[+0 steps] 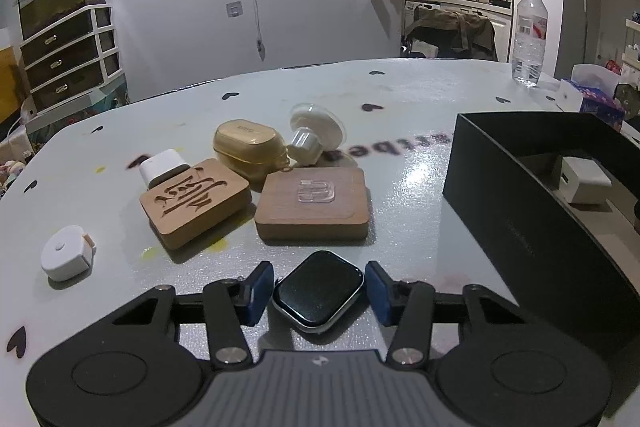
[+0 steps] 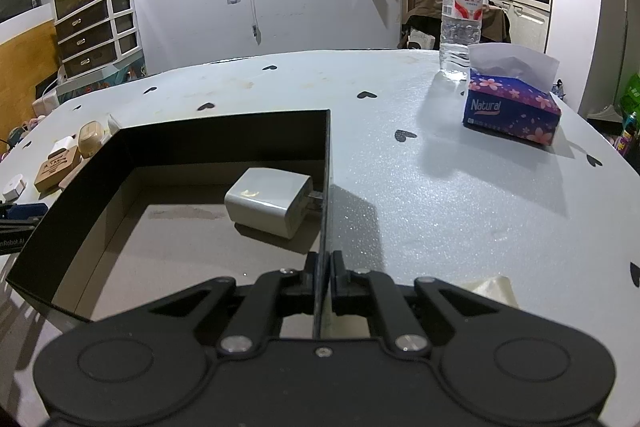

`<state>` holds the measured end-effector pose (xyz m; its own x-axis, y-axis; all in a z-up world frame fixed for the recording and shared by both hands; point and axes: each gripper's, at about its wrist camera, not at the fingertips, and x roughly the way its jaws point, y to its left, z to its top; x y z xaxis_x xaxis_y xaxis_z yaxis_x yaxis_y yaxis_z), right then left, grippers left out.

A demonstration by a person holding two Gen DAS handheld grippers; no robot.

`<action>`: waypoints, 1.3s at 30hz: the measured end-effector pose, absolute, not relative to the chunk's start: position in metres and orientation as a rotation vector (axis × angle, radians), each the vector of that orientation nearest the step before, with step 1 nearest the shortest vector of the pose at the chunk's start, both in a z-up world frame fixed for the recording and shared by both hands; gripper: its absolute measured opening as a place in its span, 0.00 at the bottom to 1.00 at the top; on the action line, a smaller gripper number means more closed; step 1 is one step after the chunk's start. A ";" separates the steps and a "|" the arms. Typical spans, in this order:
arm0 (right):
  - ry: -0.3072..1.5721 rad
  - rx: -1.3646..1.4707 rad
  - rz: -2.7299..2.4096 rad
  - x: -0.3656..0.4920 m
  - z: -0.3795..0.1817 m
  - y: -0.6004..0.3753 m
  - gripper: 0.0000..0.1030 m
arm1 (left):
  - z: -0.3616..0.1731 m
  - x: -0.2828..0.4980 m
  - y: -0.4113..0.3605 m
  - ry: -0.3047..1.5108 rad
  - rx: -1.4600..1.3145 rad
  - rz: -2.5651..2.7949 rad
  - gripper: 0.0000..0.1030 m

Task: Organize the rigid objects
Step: 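Move the left tool back to the black smartwatch, then grasp the black smartwatch with the left tool, then carry the smartwatch into the black box beside the charger and release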

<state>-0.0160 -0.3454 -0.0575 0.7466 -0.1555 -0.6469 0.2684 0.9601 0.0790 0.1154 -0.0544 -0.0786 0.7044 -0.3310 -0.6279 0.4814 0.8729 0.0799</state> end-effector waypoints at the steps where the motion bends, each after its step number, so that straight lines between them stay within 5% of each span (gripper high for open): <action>1: 0.690 0.171 -0.233 -0.016 -0.058 -0.345 0.06 | -0.079 0.115 -0.055 0.645 0.250 -0.457 0.50; 19: 0.689 0.174 -0.233 -0.016 -0.058 -0.346 0.06 | -0.071 0.090 -0.059 0.714 0.274 -0.554 0.56; 25: 0.688 0.175 -0.233 -0.016 -0.058 -0.345 0.06 | -0.069 0.093 -0.064 0.704 0.260 -0.526 0.52; 29: 0.688 0.175 -0.233 -0.016 -0.058 -0.346 0.06 | -0.072 0.102 -0.068 0.726 0.254 -0.495 0.39; 39: 0.686 0.176 -0.234 -0.016 -0.058 -0.345 0.06 | -0.051 0.097 -0.065 0.685 0.153 -0.482 0.38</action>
